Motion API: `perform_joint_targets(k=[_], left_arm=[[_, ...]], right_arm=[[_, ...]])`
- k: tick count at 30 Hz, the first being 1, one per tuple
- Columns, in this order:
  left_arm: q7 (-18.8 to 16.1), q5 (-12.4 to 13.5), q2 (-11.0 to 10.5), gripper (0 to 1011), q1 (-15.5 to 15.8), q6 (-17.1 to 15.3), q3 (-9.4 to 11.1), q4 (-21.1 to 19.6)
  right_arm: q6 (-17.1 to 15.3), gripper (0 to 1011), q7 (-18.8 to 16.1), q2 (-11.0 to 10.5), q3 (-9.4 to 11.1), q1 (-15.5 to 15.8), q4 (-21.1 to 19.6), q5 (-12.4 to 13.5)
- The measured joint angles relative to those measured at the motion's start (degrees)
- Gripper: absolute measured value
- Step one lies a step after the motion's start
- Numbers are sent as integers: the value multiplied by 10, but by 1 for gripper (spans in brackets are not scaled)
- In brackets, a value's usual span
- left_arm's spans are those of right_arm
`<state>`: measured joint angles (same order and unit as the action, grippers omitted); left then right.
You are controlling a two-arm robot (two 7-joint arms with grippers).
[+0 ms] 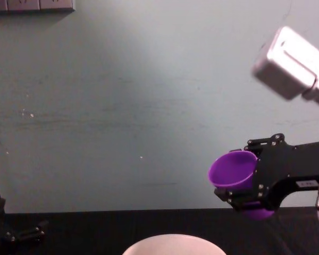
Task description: Pick up the cup and pour the mung beans from the cup into the bowl.
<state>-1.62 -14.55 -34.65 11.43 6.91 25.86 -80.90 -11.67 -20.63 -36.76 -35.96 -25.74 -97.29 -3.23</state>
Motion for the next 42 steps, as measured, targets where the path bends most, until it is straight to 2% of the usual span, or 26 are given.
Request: perform_joint_targets(k=[1, 4, 5, 9, 14, 18, 21, 24, 28, 31, 32, 42], left_arm=[[0, 0, 0, 1000, 0, 0, 0, 0], [0, 0, 0, 1000, 0, 0, 0, 0], [0, 0, 0, 1000, 0, 0, 0, 0], [0, 0, 0, 1000, 0, 0, 0, 0], [0, 0, 0, 1000, 0, 0, 0, 0], [0, 0, 0, 1000, 0, 0, 0, 0], [0, 0, 0, 1000, 0, 0, 0, 0], [0, 0, 0, 1000, 0, 0, 0, 0], [0, 0, 0, 1000, 0, 0, 0, 0], [0, 0, 0, 1000, 0, 0, 0, 0], [0, 0, 0, 1000, 0, 0, 0, 0], [0, 0, 0, 1000, 0, 0, 0, 0]], right_arm=[[0, 722, 7, -4, -12, -4, -3, -31], [-1, 722, 14, -7, -28, -9, -7, -71], [-2, 722, 18, -8, -36, -12, -9, -93], [-2, 722, 24, -11, -55, -17, -15, -142], [-4, 722, 24, -10, -73, -22, -18, -188], [-5, 722, 24, -8, -80, -23, -18, -208], [-6, 722, 23, -6, -91, -27, -18, -235], [-7, 722, 24, -5, -107, -32, -17, -276], [-9, 722, 24, -5, -119, -34, -18, -308], [-11, 722, 28, -5, -134, -38, -18, -349], [-11, 722, 28, -5, -134, -38, -18, -349], [-11, 722, 34, -3, -176, -50, -15, -460]])
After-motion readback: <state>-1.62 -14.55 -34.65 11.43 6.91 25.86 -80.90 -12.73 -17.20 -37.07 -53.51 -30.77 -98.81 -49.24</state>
